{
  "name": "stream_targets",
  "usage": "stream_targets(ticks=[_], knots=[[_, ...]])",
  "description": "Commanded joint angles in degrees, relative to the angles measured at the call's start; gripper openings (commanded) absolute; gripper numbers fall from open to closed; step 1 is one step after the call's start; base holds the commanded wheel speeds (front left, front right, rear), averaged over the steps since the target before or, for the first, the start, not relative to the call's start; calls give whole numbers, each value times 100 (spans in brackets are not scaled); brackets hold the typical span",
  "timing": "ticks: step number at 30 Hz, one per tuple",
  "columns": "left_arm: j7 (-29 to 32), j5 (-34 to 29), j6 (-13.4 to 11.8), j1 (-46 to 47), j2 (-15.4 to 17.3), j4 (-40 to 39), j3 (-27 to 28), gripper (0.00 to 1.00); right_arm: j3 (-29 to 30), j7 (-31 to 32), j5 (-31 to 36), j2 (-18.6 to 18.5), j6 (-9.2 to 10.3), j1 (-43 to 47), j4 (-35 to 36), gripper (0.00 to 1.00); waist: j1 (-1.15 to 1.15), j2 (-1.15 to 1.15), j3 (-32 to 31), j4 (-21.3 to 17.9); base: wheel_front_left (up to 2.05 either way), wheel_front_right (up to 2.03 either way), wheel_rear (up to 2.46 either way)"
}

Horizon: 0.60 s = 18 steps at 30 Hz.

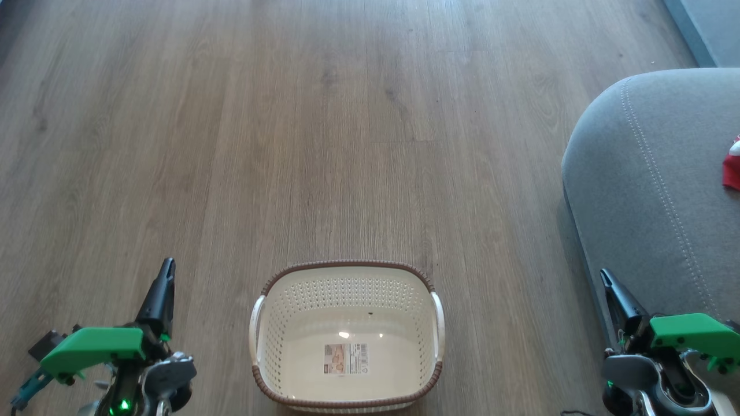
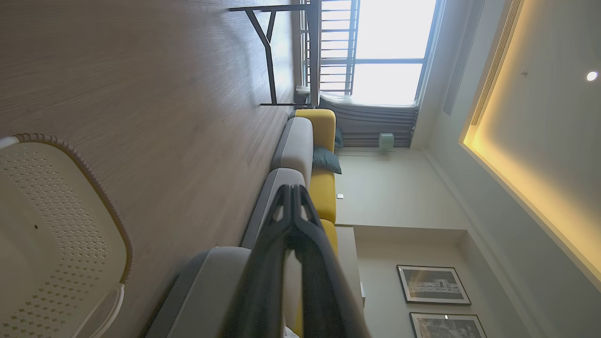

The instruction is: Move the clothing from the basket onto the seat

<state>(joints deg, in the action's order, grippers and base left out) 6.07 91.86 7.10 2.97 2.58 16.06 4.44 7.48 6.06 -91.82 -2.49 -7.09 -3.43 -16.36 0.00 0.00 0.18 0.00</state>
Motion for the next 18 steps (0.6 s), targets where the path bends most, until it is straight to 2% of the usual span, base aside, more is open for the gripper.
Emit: stream_targets(ticks=[1,18], knots=[[41,31,38,322,30,-200,207,0,-94,44,-34,-39,-40,-276,234,0,0,0,0,0,0,0,0],[41,31,38,322,30,-201,207,0,-95,43,-34,-39,-40,-276,234,0,0,0,0,0,0,0,0]])
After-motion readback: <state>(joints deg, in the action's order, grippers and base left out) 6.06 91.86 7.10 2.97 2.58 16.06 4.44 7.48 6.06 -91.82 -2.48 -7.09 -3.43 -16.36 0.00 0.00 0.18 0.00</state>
